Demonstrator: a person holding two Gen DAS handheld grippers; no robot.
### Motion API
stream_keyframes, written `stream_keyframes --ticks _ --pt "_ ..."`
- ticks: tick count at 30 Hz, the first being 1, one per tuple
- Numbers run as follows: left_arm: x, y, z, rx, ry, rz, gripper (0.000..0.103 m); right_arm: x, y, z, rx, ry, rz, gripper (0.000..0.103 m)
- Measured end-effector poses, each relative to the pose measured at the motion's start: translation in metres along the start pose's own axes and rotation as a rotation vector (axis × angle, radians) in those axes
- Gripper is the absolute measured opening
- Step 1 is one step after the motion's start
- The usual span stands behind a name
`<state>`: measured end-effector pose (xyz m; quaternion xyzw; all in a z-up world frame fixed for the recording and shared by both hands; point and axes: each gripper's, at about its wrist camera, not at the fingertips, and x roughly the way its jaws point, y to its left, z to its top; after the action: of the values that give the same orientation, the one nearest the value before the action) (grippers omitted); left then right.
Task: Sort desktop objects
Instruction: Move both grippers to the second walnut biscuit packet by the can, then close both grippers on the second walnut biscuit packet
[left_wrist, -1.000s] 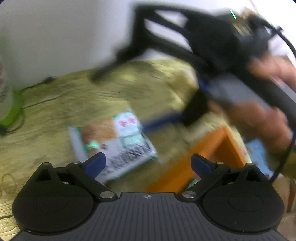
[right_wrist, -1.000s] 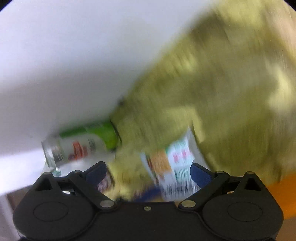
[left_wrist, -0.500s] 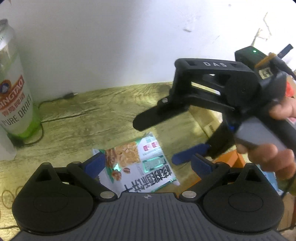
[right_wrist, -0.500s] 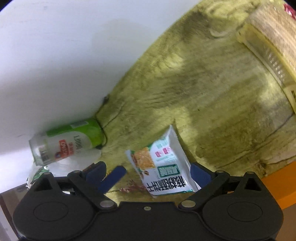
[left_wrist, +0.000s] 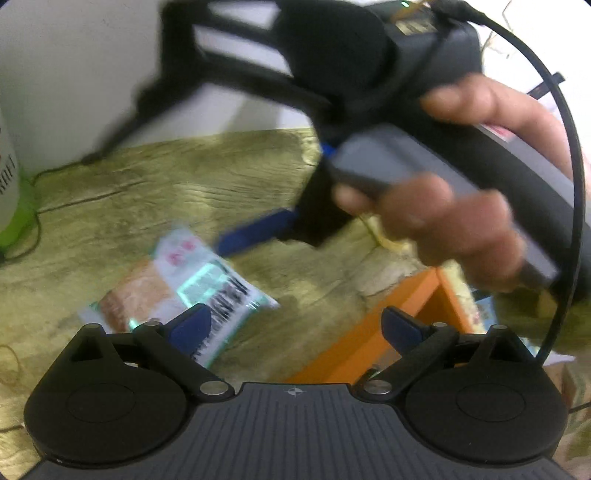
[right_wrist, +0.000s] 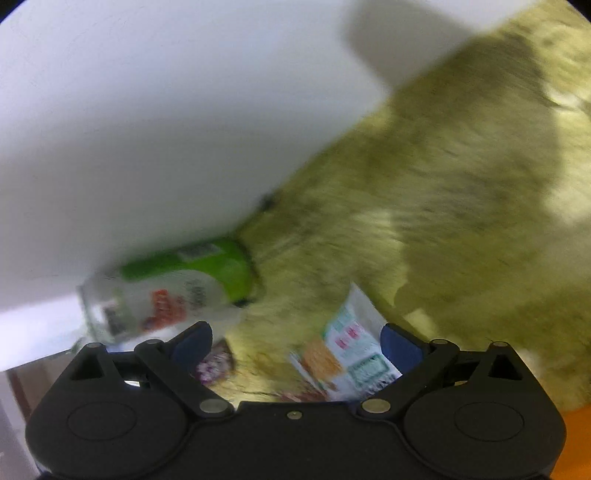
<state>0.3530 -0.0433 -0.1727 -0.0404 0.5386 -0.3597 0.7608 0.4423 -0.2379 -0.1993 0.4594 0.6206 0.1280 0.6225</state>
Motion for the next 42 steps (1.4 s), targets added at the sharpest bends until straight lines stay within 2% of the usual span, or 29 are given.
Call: stream_keyframes --ticks 2,4,8,12,18,23,27,31,35,39,42 --pt "-0.004 0.003 0.0 -0.006 -0.017 0.009 0.099 -0.001 0.006 0.0 -0.021 -0.017 0.041 0.098" --pt "-0.008 0.006 -0.001 -0.012 -0.034 0.018 0.099 -0.008 0.005 -0.001 -0.028 -0.022 0.046 0.099" --pt "-0.014 0.014 0.0 -0.016 -0.071 0.061 0.099 -0.028 -0.01 -0.009 -0.007 -0.013 -0.009 0.099" --pt "-0.009 0.025 0.003 -0.017 -0.093 0.102 0.1 -0.031 -0.032 -0.017 0.075 0.047 -0.048 0.099" --pt "0.001 0.037 0.008 0.006 -0.08 0.125 0.1 -0.021 -0.056 -0.02 0.186 0.112 -0.026 0.099" --pt "0.01 0.043 0.006 -0.002 -0.059 0.125 0.1 -0.014 -0.056 -0.015 0.209 0.126 -0.022 0.099" --pt "0.014 0.045 0.004 -0.007 -0.034 0.124 0.1 -0.011 -0.048 -0.007 0.183 0.096 -0.041 0.099" --pt "0.018 0.043 -0.002 0.009 -0.002 0.115 0.1 -0.017 -0.034 0.003 0.123 0.009 -0.037 0.099" --pt "0.016 0.037 -0.007 0.028 0.02 0.08 0.1 -0.026 -0.025 0.009 0.081 -0.059 0.022 0.099" --pt "0.008 0.038 -0.01 0.016 -0.007 0.057 0.1 -0.04 -0.026 0.005 0.082 -0.085 0.079 0.099" --pt "-0.002 0.039 -0.008 -0.011 -0.043 0.078 0.1 -0.045 -0.034 -0.001 0.106 -0.06 0.046 0.099"
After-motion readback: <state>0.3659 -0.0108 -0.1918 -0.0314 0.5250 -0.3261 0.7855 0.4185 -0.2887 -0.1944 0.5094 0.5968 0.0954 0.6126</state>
